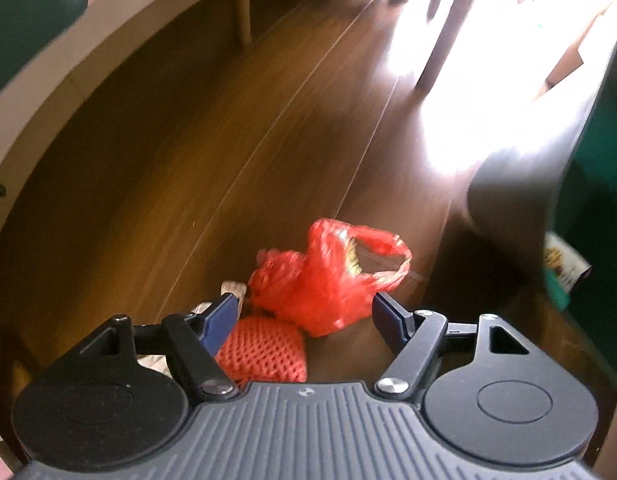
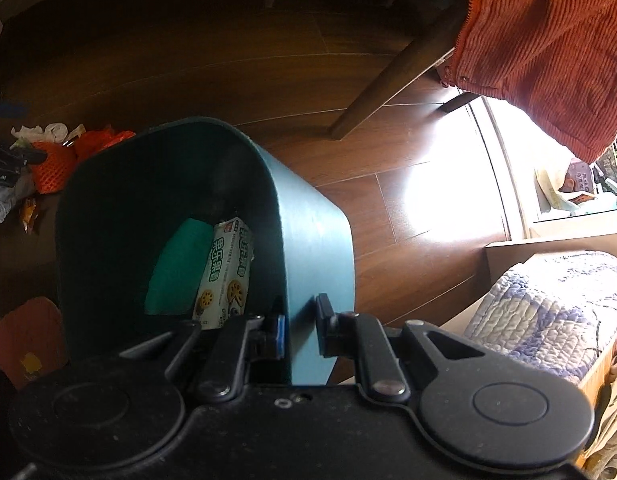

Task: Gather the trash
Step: 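Lower the left tool to the orange foam net and grasp it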

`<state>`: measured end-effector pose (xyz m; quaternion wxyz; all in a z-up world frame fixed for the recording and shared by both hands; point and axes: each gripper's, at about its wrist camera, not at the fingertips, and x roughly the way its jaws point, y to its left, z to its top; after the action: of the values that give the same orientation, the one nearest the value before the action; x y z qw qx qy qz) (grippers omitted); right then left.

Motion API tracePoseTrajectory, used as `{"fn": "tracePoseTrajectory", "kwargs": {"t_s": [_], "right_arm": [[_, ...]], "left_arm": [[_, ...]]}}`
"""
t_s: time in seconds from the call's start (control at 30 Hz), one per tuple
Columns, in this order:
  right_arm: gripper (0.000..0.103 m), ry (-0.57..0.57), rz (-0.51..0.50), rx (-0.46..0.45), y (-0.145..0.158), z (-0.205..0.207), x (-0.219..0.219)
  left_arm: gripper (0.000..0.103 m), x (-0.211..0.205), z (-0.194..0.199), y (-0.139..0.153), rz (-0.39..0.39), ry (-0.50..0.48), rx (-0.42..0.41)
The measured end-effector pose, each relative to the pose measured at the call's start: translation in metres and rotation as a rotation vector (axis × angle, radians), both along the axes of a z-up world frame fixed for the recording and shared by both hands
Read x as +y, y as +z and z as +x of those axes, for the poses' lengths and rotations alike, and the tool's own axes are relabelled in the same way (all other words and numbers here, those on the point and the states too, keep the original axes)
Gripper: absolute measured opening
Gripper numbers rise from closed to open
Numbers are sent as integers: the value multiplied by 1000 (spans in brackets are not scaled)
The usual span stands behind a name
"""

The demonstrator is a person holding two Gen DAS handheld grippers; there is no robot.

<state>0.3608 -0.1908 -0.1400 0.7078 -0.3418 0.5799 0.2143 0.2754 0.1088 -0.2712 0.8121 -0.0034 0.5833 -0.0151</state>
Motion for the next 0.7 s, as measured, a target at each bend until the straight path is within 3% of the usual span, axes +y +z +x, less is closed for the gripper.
{"fn": "tracePoseTrajectory", "kwargs": {"t_s": [0.3,0.5,0.7], "right_arm": [[13,-56,18,14,1,11,-14],[13,-69,36,4,2,13,-15],[13,-77,49,-7,4,14,-12]], "left_arm": [[74,-27,-8,-51,27,-161,77],[74,6,-23,-78,-9,-84,152],[74,7,-23,-106,29,-70,195]]}}
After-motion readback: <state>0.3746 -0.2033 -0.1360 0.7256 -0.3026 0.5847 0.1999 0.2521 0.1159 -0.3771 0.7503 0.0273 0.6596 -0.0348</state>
